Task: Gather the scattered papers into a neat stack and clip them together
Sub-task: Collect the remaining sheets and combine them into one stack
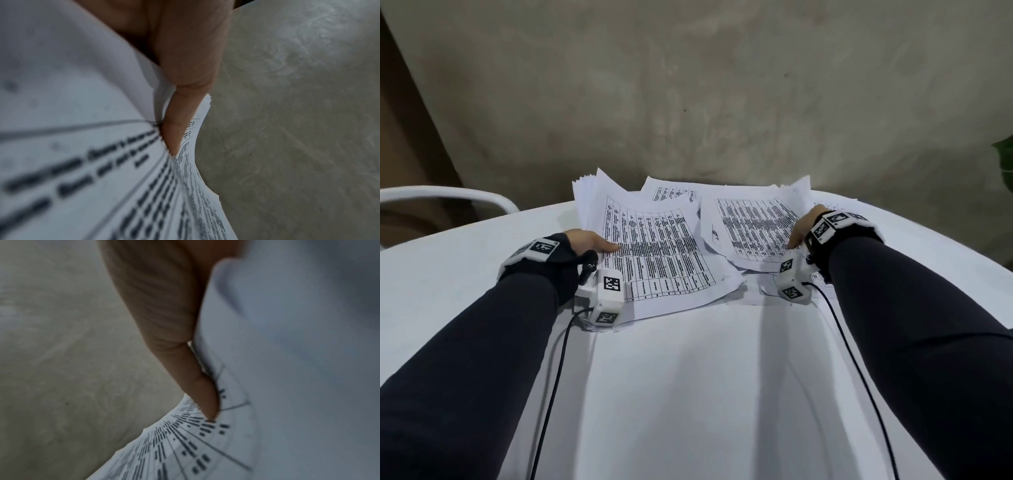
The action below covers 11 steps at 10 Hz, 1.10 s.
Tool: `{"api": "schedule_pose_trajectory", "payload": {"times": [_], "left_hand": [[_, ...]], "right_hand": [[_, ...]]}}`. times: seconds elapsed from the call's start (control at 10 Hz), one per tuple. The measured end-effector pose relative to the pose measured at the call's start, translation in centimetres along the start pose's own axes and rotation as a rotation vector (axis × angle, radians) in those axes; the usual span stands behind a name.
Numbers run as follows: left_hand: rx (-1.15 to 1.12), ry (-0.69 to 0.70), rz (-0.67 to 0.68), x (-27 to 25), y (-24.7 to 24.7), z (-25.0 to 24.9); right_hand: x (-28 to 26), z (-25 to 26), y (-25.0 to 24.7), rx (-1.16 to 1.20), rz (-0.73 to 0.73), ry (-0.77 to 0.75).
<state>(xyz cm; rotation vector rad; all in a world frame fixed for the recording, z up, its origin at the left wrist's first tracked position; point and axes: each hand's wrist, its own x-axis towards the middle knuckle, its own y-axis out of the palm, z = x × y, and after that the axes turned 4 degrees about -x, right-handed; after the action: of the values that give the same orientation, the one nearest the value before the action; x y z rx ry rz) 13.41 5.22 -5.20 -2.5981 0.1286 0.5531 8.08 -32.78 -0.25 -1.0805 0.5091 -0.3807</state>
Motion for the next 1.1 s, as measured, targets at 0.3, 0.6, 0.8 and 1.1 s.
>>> {"api": "schedule_pose_trajectory", "payload": {"times": [0.3,0.6,0.8,1.1], "left_hand": [[0.039,-0.017,-0.049,-0.4,0.2,-0.3],[0.109,0.006,-0.043,-1.5,0.3,-0.8],[0.097,0.002,-0.038,-1.3,0.1,-0.6],[0.165,-0.012,-0.048,-2.7,0.5,-1.2]], "right_hand": [[1.0,-3.9,-0.9,-0.257,-0.129,-0.001],[-2.5,-3.7,-1.1,-0.241,-0.219,0.044],[-0.7,-2.8,-3.5,0.282,-0.084,0.096],[-4.5,4.7,-8.2,0.895,-0.294,-0.425]]}}
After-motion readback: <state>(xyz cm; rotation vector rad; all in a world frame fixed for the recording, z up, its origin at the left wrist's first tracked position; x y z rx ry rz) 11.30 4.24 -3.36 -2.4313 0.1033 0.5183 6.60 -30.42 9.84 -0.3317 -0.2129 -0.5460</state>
